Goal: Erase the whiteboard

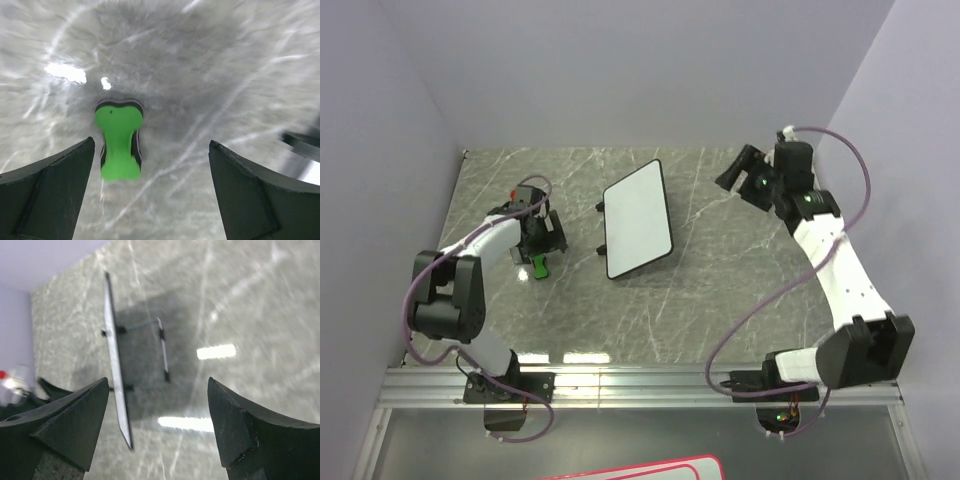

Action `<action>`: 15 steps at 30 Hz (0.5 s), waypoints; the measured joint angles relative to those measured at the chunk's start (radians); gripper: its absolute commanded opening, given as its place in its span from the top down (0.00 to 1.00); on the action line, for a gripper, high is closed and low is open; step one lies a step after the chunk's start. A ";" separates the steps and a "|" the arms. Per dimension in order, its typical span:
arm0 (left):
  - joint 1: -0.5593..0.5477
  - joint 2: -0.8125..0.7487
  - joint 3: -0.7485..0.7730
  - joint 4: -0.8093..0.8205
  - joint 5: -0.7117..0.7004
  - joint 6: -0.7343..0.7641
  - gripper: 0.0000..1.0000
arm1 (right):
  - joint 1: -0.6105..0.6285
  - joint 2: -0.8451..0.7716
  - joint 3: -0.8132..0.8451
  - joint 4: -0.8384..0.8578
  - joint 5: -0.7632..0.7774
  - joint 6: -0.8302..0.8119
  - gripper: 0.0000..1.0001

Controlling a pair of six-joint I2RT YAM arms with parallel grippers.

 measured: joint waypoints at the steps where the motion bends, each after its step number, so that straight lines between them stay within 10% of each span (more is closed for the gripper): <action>1: 0.000 -0.021 0.012 -0.016 -0.005 -0.001 0.00 | -0.012 -0.035 -0.037 -0.007 0.000 0.003 0.14; 15: 0.001 -0.386 0.455 -0.105 -0.027 -0.026 0.01 | -0.037 -0.483 -0.261 -0.150 -0.071 0.072 0.10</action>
